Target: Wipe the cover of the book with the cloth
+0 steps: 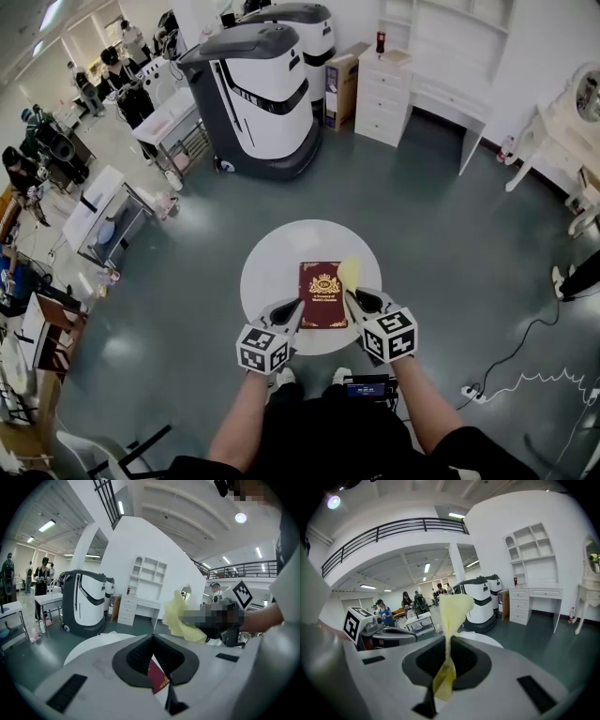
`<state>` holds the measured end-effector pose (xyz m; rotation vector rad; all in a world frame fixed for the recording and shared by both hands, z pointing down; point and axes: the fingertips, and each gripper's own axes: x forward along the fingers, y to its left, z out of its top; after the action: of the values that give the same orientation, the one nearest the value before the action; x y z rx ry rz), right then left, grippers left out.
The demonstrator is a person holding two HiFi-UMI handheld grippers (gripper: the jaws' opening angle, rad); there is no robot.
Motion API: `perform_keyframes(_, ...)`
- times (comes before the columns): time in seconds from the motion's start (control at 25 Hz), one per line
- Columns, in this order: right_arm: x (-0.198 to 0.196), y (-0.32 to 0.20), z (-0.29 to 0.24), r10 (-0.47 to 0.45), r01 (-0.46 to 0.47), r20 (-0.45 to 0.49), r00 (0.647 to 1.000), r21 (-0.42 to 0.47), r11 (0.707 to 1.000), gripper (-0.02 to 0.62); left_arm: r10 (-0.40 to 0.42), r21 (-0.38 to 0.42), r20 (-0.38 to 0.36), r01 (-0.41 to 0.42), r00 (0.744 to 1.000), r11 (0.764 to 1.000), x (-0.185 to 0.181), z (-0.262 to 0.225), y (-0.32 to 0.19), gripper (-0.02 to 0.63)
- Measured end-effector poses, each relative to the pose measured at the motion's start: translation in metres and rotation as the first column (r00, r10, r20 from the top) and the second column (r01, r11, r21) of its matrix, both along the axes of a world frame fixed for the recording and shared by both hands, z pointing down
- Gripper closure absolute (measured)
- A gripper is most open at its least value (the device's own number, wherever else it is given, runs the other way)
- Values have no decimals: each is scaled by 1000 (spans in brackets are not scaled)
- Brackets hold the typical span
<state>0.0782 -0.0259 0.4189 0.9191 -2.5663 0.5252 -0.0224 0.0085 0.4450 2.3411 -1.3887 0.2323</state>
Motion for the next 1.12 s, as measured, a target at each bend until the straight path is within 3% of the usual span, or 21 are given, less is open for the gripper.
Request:
perform_keyframes(0.68, -16, 0, -2, 133, -133, -22, 991, 2, 991, 517, 160, -15, -23, -160, 987, 987, -12, 2, -15, 595)
perform_keyframes(1.12, -5, -4, 5, 121, -121, -21, 992, -12, 993, 515, 137, -32, 5, -137, 991, 990, -10, 10, -19, 595)
